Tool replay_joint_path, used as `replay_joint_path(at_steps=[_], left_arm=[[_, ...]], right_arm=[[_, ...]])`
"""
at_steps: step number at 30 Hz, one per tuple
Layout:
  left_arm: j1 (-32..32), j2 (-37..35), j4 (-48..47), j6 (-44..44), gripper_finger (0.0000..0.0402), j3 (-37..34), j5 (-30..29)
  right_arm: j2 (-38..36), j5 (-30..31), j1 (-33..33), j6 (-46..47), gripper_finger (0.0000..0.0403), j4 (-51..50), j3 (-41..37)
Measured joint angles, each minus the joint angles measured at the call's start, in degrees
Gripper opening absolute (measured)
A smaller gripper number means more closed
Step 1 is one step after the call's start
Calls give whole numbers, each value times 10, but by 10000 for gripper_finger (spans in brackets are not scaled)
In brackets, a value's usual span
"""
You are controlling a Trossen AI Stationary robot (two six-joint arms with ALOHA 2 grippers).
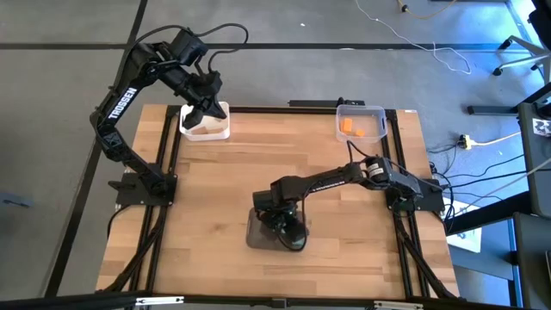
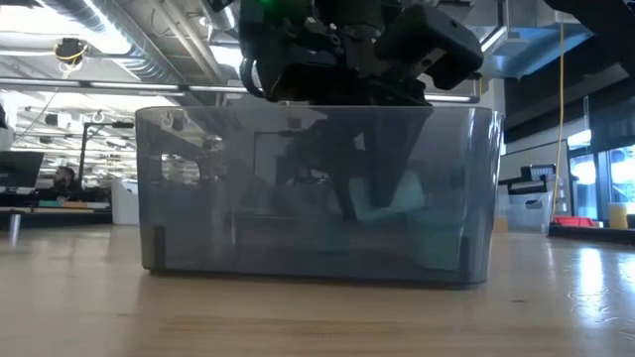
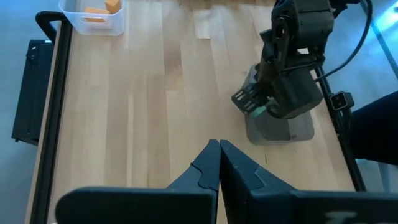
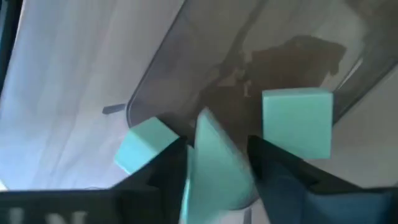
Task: Sort & place blocks by color
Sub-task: Put the blue block into the black bin, then return to Home Position
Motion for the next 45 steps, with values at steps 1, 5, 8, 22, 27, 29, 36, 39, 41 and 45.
replay_joint_path(at_steps=[1, 5, 8, 22, 27, 29, 36, 39, 41, 45], left_arm=[[0, 0, 0, 0, 0, 0, -3], [0, 0, 0, 0, 0, 0, -5], [0, 0, 0, 0, 0, 0, -5], [0, 0, 0, 0, 0, 0, -7], [0, 0, 0, 0, 0, 0, -10], [0, 0, 0, 0, 0, 0, -16], [0, 0, 0, 0, 0, 0, -28], [0, 0, 0, -3, 0, 0, -38], [0, 0, 0, -14, 0, 0, -38], [0, 0, 0, -35, 0, 0, -38]], right_arm=[[0, 0, 0, 0, 178, 5, 0], [0, 10, 0, -2, 233, 10, 0], [-1, 35, 0, -3, 248, 6, 2], [-8, 16, -37, 29, 249, -119, 192], [-8, 14, -37, 69, 249, -158, 214], [-8, 23, -37, 69, 250, -179, 214], [-8, 151, -42, 56, 208, -241, 209], [-8, 195, -51, 38, 149, -229, 209], [-8, 197, -62, 44, 99, -212, 209], [-1, 195, -83, 55, 13, -191, 209]])
